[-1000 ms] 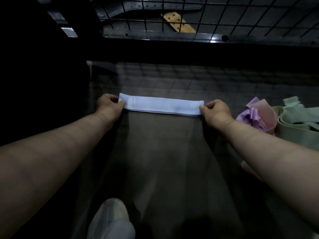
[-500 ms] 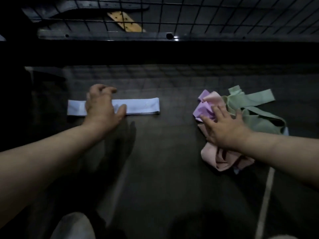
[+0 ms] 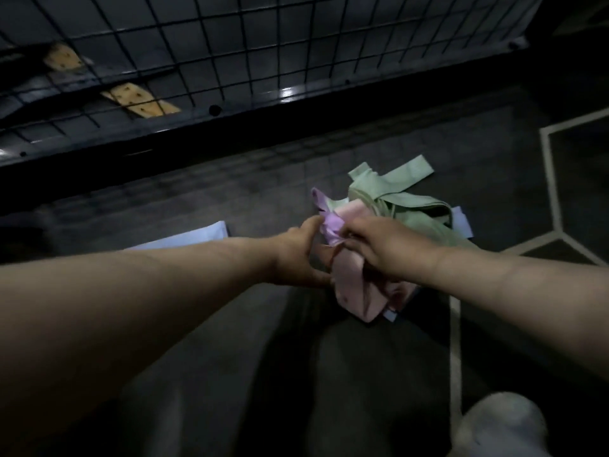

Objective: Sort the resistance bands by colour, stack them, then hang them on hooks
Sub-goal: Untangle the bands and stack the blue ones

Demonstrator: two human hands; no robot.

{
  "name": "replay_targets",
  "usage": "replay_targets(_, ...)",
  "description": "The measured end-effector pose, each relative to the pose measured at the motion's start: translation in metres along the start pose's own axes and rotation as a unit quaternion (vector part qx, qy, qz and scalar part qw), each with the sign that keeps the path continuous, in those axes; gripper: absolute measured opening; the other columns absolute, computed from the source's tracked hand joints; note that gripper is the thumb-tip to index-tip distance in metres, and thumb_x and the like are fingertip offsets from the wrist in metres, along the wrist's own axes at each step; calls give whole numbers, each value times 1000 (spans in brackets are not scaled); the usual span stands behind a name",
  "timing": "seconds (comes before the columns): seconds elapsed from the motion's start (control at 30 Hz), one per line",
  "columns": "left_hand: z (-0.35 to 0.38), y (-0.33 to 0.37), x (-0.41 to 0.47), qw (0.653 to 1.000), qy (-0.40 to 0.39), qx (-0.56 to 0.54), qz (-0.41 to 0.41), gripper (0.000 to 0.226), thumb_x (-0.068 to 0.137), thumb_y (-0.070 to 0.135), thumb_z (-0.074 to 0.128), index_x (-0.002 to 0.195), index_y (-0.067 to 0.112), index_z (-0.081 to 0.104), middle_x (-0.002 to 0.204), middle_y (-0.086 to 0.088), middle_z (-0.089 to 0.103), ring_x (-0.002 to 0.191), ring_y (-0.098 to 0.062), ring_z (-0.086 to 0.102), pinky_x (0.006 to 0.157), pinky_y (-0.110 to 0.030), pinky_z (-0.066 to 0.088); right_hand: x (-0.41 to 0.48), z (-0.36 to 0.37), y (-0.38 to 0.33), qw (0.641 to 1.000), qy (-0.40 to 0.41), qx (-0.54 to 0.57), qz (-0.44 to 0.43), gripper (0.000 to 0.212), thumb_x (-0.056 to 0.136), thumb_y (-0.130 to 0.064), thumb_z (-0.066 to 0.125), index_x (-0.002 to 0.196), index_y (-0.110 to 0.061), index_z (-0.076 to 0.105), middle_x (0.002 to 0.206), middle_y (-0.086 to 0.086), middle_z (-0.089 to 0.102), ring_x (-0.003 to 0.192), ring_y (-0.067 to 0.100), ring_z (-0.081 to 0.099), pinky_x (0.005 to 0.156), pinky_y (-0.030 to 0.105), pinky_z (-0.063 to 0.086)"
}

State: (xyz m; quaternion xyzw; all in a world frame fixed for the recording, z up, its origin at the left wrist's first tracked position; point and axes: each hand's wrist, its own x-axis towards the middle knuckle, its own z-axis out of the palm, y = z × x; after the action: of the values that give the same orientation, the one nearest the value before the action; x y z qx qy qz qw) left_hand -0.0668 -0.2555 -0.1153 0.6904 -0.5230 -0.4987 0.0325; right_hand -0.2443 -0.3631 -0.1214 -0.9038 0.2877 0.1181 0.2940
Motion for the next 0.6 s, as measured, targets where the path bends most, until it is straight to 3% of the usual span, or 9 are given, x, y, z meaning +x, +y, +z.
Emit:
replay_targets(0.1,22,19,23,982,16,-185,-25,123,79,31,80,154,29,-17,138,-6,51,122,-22,54,100,-35,47,5,-16,4,998,15,53,37,21,91,-47,52,102,-32,62,100,-6,62,94,19,61,81,35,46)
replay_targets(0.13,29,23,28,964,41,-259,-30,122,77,29,80,153,31,-15,132,-5,55,117,-22,57,96,-37,51,5,-21,10,996,27,60,53,26,86,-51,50,100,-33,62,100,-6,63,95,20,61,81,35,46)
replay_targets(0.2,44,27,37,927,103,-357,-56,99,74,24,75,149,29,9,124,-9,59,108,-26,63,90,-45,56,0,-31,29,998,47,-16,47,29,84,-49,48,106,-35,61,109,-3,61,102,22,59,81,31,41)
replay_targets(0.3,54,22,48,943,110,-282,-139,41,85,14,62,124,6,52,110,-16,65,94,-27,65,85,-42,58,-19,-43,59,991,42,-65,110,36,78,-54,46,110,-40,54,110,-1,59,100,28,60,81,36,46)
replay_targets(0.37,55,19,51,944,86,-274,-164,19,89,10,56,103,1,66,97,-18,68,79,-26,63,73,-38,56,-27,-41,73,988,34,-83,127,30,87,-40,54,117,-38,51,113,2,60,101,30,60,82,36,46)
replay_targets(0.47,54,18,55,935,97,-300,-160,8,89,8,58,85,9,65,91,-21,69,72,-27,62,71,-43,59,-25,-31,83,974,27,-157,164,29,93,-24,55,122,-28,55,125,9,57,108,34,58,90,40,46)
replay_targets(0.53,57,19,56,933,83,-313,-159,10,90,11,63,80,11,63,86,-18,68,71,-26,61,66,-37,56,-22,-23,82,962,30,-205,176,30,92,-20,55,121,-26,55,135,9,49,121,33,50,102,41,36)
replay_targets(0.6,61,21,57,926,72,-336,-158,12,88,14,68,78,11,63,77,-12,65,65,-23,58,59,-30,50,-21,-14,74,965,57,-181,181,40,87,-15,61,126,-23,53,143,8,40,134,30,37,112,42,25)
